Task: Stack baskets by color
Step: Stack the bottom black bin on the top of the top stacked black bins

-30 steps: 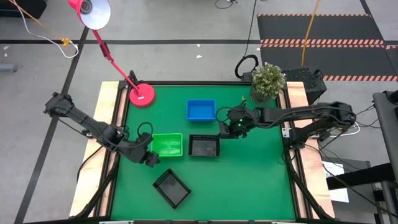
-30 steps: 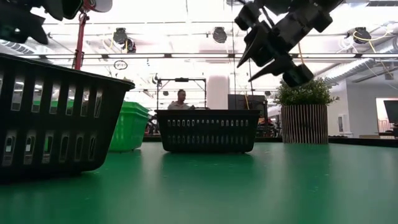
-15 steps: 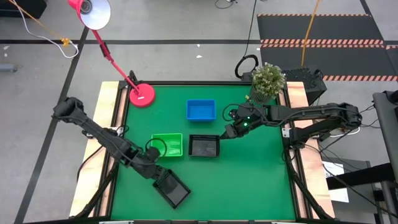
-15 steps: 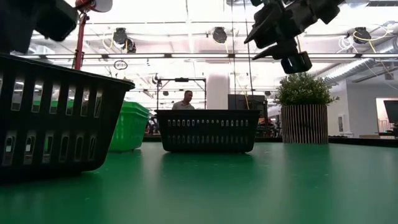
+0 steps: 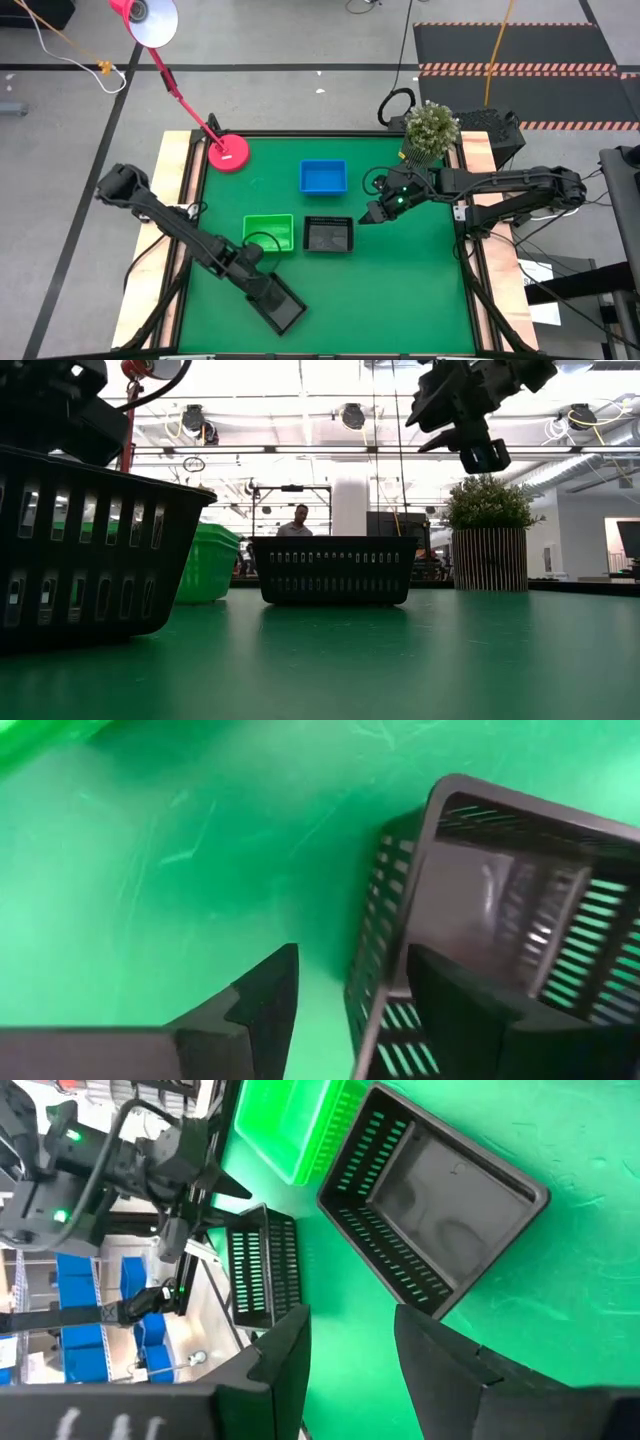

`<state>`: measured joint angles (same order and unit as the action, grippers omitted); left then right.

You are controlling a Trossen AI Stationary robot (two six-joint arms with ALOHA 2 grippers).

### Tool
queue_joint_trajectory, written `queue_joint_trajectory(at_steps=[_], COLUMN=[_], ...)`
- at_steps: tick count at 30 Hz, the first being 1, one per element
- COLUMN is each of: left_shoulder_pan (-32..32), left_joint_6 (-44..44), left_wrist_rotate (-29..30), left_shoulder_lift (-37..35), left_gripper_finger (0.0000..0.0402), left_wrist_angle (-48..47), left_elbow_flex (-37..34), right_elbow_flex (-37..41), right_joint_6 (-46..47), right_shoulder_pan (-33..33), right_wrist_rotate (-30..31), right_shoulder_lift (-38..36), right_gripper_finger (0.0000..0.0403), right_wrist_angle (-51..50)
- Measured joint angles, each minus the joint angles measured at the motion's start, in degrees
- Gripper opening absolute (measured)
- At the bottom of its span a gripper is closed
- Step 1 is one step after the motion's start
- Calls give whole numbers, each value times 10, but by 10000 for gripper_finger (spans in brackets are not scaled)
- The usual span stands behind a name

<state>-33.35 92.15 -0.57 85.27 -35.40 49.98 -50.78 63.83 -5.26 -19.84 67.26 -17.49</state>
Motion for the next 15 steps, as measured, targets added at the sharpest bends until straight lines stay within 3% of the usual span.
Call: queue_joint_trajectory(at_steps=[4, 10, 15], left_shoulder_pan=[0, 0, 7], left_joint_6=[-27, -34, -31], left_wrist_rotate=[5, 6, -11], left_shoulder_lift=[12, 10, -14], left_gripper_finger=[146, 18, 19], left_wrist_angle=[10, 18, 26], left_elbow_flex=[0, 0, 0], right_elbow_flex=[0, 0, 0], right_joint_6=[20, 47, 86], right_shoulder_pan=[2, 16, 40], right_wrist_rotate=[1, 4, 43], right_shoulder_lift=[0, 0, 0], right_gripper_finger=[141, 141, 141], right_wrist_angle=[0, 5, 27])
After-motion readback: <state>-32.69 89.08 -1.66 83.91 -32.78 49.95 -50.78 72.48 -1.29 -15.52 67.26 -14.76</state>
